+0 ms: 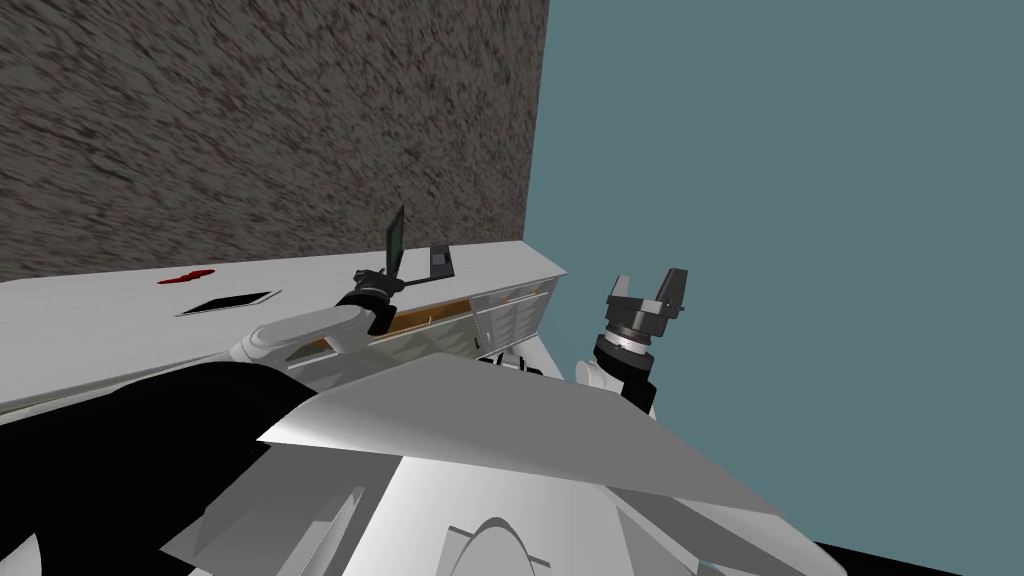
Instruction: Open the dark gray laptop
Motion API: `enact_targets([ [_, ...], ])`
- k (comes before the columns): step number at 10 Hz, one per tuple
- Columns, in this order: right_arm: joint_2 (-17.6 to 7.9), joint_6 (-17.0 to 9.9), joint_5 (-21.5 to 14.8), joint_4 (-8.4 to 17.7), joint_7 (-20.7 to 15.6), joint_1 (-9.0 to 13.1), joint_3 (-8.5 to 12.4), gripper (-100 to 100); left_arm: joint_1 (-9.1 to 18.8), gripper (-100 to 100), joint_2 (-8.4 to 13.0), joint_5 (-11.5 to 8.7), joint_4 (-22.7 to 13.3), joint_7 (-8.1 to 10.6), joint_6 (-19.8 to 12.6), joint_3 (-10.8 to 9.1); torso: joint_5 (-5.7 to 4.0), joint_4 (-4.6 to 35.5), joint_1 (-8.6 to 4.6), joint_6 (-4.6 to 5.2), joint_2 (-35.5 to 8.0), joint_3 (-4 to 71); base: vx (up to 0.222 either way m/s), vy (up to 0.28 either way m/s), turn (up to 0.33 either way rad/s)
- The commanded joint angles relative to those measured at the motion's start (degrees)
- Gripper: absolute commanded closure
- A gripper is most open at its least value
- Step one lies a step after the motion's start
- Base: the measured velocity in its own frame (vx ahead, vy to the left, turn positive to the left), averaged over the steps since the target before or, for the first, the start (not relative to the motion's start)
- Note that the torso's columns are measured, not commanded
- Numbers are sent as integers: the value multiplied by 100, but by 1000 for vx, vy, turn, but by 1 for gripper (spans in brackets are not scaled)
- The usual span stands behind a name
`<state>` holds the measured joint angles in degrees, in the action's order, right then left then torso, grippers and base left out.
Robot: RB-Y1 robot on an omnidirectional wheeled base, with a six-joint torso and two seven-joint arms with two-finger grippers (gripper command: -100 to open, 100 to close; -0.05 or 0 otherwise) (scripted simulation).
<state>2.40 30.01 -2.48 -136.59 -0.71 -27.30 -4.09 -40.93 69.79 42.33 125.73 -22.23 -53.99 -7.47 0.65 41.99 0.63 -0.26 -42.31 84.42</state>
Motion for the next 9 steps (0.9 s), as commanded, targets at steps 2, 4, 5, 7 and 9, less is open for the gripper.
enact_targets([
  [2,0,0,0,0,0,0,0,0,-19,100,69,184,-138,-212,-121,225,-27,10,-11,14,18,20,7,-15,-45],
  [4,0,0,0,0,0,0,0,0,-126,100,112,392,-253,-365,-197,366,-25,7,-20,4,15,16,12,-20,-27],
  [5,0,0,0,0,0,0,0,0,-179,100,134,496,-311,-442,-235,437,-16,6,-7,-2,8,9,14,-24,-45],
  [7,0,0,0,0,0,0,0,0,-285,100,178,705,-426,-595,-311,578,-6,8,6,-15,-9,-3,11,-18,-37],
  [9,0,0,0,0,0,0,0,0,-339,100,200,809,-484,-672,-349,649,12,0,25,-21,-11,-10,2,-3,-2],
])
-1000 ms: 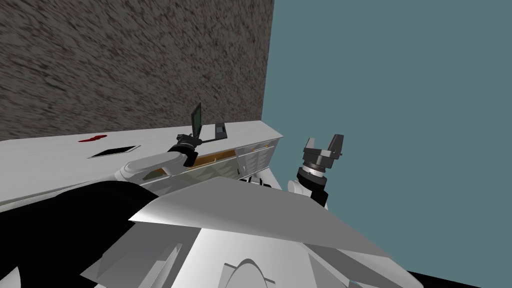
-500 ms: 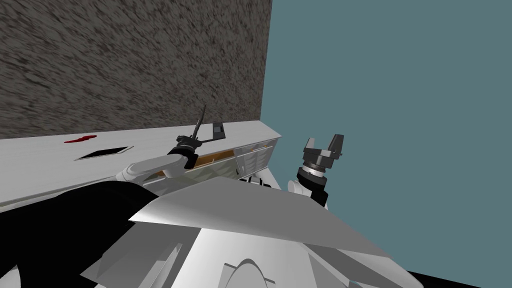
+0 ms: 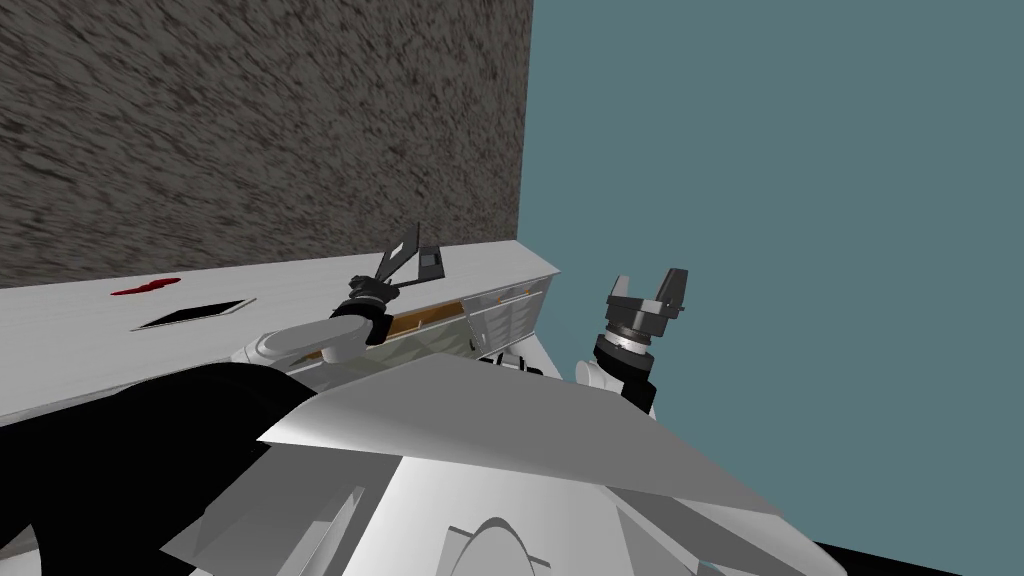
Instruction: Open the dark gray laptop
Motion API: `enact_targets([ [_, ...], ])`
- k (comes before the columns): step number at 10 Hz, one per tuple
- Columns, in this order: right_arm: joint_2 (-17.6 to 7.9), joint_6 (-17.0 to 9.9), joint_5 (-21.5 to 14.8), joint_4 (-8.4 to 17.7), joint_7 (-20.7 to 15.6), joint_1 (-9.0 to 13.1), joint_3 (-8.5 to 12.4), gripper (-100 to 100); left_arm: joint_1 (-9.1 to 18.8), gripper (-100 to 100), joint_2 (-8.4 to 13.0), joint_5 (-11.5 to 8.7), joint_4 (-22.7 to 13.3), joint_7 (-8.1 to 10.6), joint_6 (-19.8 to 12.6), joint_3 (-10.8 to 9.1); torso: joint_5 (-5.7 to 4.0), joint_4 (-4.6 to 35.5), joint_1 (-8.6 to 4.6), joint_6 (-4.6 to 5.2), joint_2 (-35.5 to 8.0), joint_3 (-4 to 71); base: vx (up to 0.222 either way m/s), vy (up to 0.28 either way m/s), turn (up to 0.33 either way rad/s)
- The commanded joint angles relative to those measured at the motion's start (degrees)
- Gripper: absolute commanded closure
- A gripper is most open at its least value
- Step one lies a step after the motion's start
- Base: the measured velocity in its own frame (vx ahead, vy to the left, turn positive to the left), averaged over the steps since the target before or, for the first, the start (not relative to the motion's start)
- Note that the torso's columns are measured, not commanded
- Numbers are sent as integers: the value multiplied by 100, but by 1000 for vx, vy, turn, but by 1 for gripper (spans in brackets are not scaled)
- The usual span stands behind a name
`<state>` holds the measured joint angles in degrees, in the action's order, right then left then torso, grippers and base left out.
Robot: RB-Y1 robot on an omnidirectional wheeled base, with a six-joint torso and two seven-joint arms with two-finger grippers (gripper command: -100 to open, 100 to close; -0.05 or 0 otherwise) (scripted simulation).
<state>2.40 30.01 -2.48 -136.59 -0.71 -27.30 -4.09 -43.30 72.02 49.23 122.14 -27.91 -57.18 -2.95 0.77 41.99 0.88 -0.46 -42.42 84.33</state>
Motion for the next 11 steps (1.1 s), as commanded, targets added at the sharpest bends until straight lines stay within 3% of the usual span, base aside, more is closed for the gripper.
enact_targets([
  [1,0,0,0,0,0,0,0,0,-101,100,-23,119,-125,-103,-31,196,14,-8,8,-3,0,-4,-7,9,-26],
  [2,0,0,0,0,0,0,0,0,-81,-100,220,-92,121,-208,-48,-146,20,-9,17,-19,-7,-8,17,-23,132],
  [4,0,0,0,0,0,0,0,0,-157,-100,432,-335,295,-321,-28,-390,-31,3,-49,41,32,26,35,-36,171],
  [10,0,0,0,0,0,0,0,0,-385,-100,1070,-1061,817,-661,34,-1123,-86,37,-99,47,2,18,26,-27,121],
  [11,0,0,0,0,0,0,0,0,-377,-100,971,-929,756,-595,38,-1009,-84,36,-93,47,6,21,8,-10,31],
])
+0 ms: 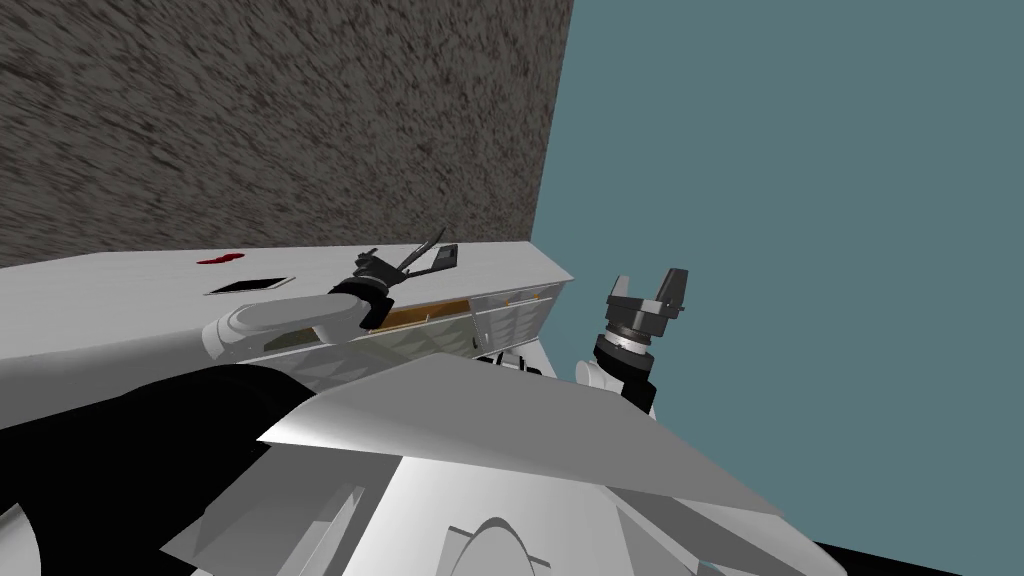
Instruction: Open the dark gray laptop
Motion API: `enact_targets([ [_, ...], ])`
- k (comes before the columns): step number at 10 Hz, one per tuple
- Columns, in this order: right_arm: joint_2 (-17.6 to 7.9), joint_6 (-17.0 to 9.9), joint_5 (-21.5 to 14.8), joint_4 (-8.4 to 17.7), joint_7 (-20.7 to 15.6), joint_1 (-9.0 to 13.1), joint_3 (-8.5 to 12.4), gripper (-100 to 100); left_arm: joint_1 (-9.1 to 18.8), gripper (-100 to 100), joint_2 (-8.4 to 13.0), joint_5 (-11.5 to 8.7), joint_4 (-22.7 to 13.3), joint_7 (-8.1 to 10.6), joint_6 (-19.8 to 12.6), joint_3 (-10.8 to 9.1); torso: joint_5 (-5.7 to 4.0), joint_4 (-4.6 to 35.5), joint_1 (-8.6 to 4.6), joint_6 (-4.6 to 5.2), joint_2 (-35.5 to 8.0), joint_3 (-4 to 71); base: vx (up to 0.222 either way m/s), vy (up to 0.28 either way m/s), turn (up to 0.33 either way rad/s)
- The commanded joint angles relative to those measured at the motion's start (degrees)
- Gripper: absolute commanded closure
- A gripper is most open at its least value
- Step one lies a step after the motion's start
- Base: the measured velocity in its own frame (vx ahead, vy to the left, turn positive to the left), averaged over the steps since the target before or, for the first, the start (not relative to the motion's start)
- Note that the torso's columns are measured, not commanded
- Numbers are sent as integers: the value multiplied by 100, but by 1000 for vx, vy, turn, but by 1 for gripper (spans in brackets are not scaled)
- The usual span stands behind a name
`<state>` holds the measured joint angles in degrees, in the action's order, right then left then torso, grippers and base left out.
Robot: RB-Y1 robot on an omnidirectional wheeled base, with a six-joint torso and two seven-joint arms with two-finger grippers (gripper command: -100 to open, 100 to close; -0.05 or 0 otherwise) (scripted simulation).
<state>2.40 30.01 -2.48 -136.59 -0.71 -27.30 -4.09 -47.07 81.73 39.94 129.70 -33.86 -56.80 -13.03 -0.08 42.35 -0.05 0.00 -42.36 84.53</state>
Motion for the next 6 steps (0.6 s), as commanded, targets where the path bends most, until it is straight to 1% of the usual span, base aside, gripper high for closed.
enact_targets([
  [1,0,0,0,0,0,1,0,0,7,0,14,-14,4,-15,-4,-22,12,-7,6,2,0,-2,0,0,0],
  [6,0,0,0,0,0,1,0,0,16,0,15,-8,0,-14,-13,-35,8,-7,6,-1,8,4,0,0,0],
])
